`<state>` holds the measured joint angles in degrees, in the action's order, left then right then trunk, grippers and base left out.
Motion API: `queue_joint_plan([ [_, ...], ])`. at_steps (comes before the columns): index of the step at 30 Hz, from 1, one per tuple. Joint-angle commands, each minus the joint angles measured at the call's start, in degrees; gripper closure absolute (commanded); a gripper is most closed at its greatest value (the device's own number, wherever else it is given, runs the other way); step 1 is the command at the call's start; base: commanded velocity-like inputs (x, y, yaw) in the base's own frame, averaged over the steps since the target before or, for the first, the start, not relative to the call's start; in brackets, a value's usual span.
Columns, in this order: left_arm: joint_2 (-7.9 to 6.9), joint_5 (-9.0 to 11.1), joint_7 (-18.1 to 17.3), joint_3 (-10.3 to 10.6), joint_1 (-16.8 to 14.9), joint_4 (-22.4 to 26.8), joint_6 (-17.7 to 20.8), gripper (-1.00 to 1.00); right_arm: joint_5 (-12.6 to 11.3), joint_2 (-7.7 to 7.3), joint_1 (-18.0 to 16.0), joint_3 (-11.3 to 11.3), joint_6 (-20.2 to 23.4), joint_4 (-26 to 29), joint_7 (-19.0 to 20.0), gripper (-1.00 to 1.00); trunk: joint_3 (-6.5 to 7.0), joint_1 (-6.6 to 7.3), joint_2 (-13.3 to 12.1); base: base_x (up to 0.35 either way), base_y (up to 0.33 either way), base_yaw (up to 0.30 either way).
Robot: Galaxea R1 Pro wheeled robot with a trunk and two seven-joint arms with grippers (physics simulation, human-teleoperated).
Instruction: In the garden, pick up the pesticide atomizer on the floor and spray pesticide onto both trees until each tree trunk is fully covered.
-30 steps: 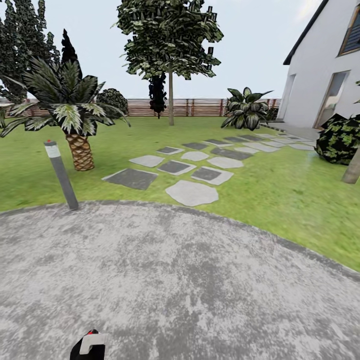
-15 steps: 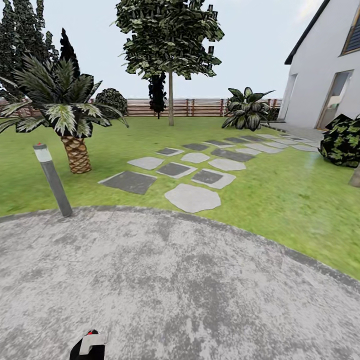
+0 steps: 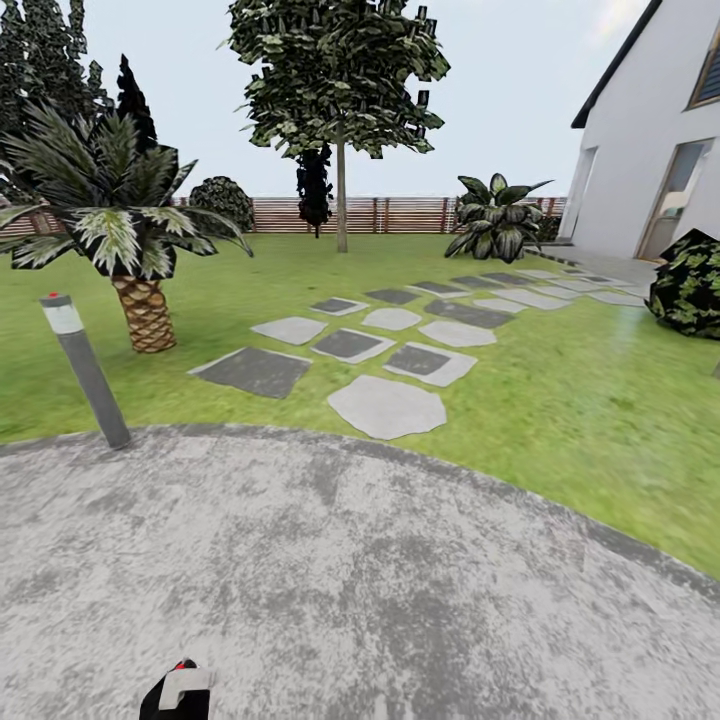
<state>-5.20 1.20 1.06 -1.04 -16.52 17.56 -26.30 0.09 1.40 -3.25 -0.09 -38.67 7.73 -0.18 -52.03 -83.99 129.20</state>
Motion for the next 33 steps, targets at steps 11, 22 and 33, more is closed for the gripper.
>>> queue_joint_plan([
  [11,-0.05,0.0,0.0,0.0,0.0,0.0,0.0,1.0,0.0,-0.01,0.0,0.0,0.0,0.0,0.0,-1.0,0.0,0.0,0.0,0.34,0.0,0.0],
  [22,-0.04,0.0,0.0,0.0,0.0,0.0,0.0,1.0,0.0,0.0,0.0,0.0,0.0,0.0,0.0,-1.0,0.0,0.0,0.0,0.34,0.0,0.0],
  [33,-0.07,0.0,0.0,0.0,0.0,0.0,-0.1,1.0,0.0,0.0,0.0,0.0,0.0,0.0,0.0,-1.0,0.0,0.0,0.0,0.34,0.0,0.0],
])
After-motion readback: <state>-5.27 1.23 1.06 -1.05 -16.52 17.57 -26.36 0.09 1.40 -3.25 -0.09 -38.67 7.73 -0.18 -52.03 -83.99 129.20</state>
